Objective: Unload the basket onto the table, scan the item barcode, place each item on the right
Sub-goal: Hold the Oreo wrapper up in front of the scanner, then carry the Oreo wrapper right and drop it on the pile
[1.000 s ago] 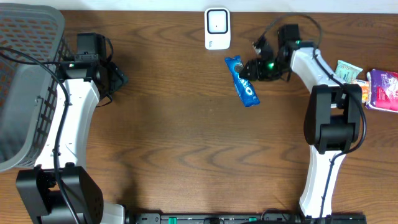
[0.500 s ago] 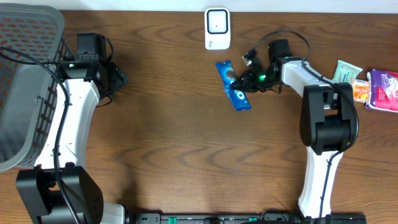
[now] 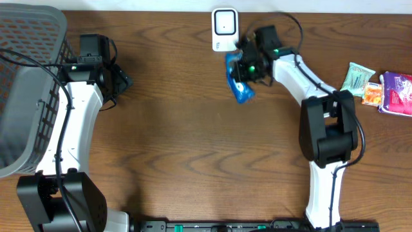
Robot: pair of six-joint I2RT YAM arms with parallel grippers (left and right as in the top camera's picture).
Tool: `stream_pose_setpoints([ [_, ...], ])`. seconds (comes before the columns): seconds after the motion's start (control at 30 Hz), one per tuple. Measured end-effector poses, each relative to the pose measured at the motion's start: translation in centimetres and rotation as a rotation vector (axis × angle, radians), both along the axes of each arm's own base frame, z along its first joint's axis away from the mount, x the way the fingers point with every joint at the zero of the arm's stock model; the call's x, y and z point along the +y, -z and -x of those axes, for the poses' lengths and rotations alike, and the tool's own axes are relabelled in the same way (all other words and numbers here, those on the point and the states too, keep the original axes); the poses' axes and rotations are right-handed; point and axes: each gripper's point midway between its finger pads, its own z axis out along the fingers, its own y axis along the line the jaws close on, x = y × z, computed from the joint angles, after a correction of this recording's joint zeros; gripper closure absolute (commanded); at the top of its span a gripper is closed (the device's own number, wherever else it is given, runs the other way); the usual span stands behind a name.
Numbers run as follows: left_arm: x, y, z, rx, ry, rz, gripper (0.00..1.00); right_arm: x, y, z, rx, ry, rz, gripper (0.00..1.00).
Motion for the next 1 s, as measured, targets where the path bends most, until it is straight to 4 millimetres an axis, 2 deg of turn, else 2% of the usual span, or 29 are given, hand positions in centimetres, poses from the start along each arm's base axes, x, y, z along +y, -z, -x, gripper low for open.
stream_pose_setpoints([
  [0.2, 0.0, 0.0, 0.0, 0.000, 0.000, 0.000, 0.02, 3.5, -7.5, -4.3, -0.320, 0.012, -0.005, 0.99],
  [0.53, 0.0, 0.0, 0.0, 0.000, 0.000, 0.000, 0.02, 3.4, -11.9, -8.1, -0.528, 0.126, -0.059, 0.99],
  [0.7, 0.0, 0.0, 0.0, 0.000, 0.000, 0.000, 0.02, 3.1, -11.9, -8.9, -0.548, 0.149, -0.070, 0.99],
  [0.9, 0.0, 0.0, 0.0, 0.000, 0.000, 0.000, 0.02, 2.7, -8.6, -8.8, -0.479, 0.154, -0.041, 0.99],
  [1.0, 0.0, 0.0, 0.0, 0.000, 0.000, 0.000, 0.02, 2.4, -8.1, -8.8, -0.461, 0.163, -0.038, 0.99],
])
